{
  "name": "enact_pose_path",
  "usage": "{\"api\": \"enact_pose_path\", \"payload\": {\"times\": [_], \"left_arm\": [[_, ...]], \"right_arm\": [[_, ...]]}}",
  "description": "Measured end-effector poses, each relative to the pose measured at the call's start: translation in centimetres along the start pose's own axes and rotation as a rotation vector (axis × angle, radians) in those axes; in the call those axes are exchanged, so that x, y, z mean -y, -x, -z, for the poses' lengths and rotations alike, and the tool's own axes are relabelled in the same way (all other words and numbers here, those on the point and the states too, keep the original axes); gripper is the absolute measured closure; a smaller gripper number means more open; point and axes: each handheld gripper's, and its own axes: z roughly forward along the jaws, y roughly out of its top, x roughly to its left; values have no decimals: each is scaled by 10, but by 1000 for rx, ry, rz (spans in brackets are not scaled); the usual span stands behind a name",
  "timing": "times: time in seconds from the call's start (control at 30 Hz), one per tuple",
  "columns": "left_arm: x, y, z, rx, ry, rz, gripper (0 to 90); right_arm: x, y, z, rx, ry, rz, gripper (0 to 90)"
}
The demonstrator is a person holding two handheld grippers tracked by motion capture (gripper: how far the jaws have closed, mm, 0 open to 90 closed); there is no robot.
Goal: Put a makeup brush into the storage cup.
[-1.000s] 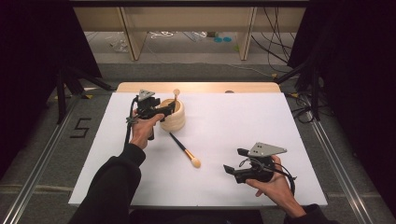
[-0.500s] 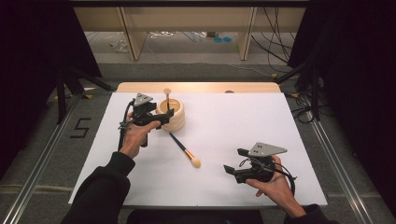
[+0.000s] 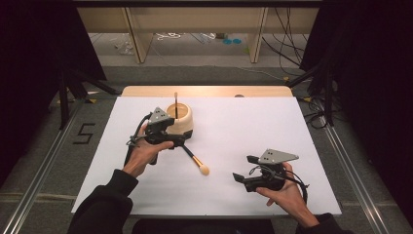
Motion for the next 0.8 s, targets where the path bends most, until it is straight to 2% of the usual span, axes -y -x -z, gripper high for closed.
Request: {"api": "enact_pose_path", "payload": {"times": [0.07,0.1,0.27,0.3,0.4,0.43,0.57,0.63,0.67,0.8], "left_arm": [[2,1,1,16,2,0,158],[5,3,2,26,-5,-15,158],[13,7,6,42,-17,-12,158],[16,8,8,37,-20,-11,158],[24,15,19,35,-28,-47,158],[28,21,26,45,-22,-40,158],[35,28,37,54,-6,-35,158],[40,32,45,47,9,-49,159],[43,34,50,45,20,-36,158],[47,35,54,41,33,-33,158]], "right_arm": [[0,0,-1,-1,9,-4,187],[0,0,0,-2,-7,-1,187],[0,-1,-1,-2,7,-4,186],[0,0,0,-3,-5,-2,186],[0,0,0,0,5,-3,185],[0,0,1,1,0,-2,185],[-1,-1,1,3,-7,-10,184],[-1,-2,1,-1,-7,-8,183],[-1,-2,1,1,-9,-2,183],[-1,-2,0,2,-8,-5,183]]}}
